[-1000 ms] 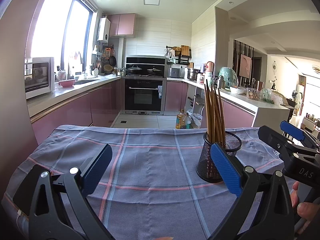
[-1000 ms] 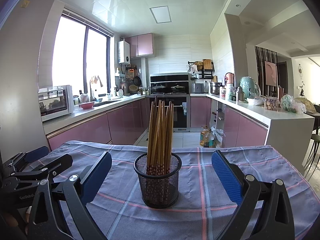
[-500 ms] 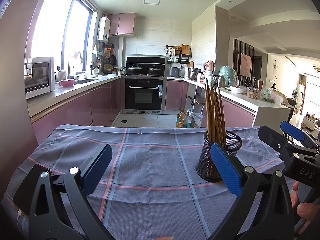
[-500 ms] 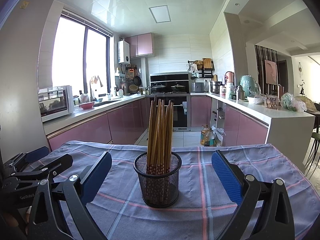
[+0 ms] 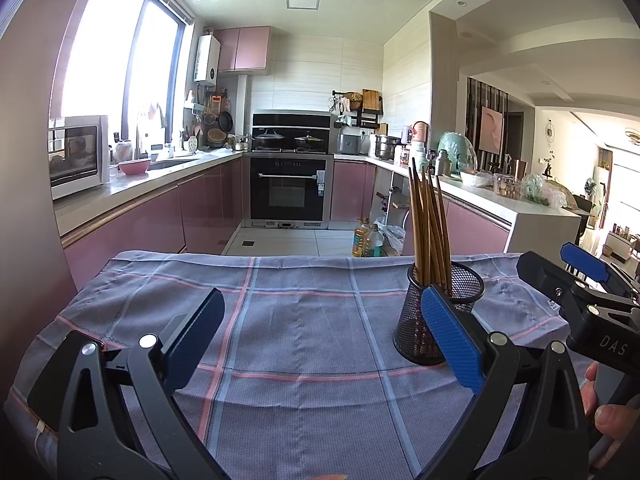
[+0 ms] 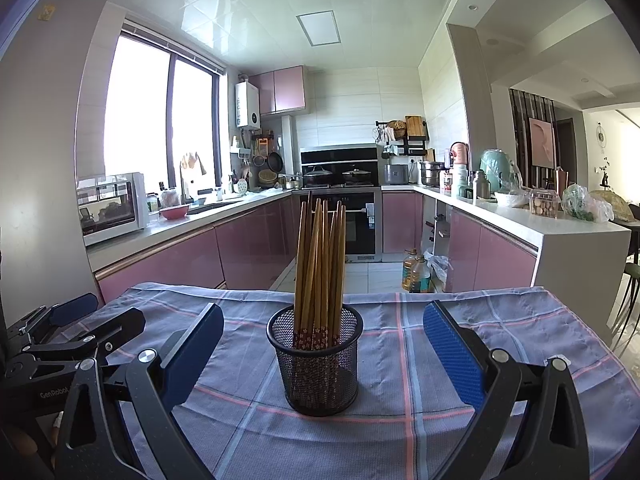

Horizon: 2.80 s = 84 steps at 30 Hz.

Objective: Organize utensils

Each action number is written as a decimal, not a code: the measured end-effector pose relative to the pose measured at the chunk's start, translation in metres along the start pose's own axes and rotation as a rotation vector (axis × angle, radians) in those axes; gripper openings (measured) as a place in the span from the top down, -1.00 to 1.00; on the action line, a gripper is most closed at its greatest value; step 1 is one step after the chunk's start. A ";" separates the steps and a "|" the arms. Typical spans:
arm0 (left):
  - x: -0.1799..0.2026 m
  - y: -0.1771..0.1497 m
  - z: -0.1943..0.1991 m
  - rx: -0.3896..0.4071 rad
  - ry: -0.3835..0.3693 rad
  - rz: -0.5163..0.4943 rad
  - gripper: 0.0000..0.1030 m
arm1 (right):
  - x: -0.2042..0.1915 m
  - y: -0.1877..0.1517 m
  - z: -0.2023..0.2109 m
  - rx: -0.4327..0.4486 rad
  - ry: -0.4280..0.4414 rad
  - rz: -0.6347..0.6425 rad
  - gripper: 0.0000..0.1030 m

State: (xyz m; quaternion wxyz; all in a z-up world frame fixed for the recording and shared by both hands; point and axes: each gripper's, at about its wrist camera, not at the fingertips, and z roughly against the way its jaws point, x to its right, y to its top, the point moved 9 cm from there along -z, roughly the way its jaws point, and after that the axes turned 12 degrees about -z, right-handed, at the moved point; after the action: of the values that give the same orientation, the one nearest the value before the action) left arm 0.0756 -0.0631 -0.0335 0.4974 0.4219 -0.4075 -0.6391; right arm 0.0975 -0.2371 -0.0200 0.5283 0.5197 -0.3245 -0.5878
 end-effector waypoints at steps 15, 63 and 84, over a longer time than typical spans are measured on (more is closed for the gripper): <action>0.001 0.000 0.000 -0.001 0.001 -0.002 -0.89 | -0.002 -0.002 -0.002 -0.002 0.002 -0.004 -0.89; -0.001 -0.001 -0.001 -0.005 -0.002 -0.008 -0.89 | 0.000 -0.003 -0.001 -0.005 -0.004 -0.010 -0.89; -0.002 -0.002 -0.001 -0.005 -0.003 -0.010 -0.89 | 0.001 -0.005 -0.002 -0.006 -0.008 -0.014 -0.89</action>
State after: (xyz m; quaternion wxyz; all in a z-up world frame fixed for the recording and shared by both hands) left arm 0.0764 -0.0611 -0.0352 0.4948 0.4218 -0.4044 -0.6433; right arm 0.0977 -0.2369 -0.0251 0.5245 0.5181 -0.3213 -0.5944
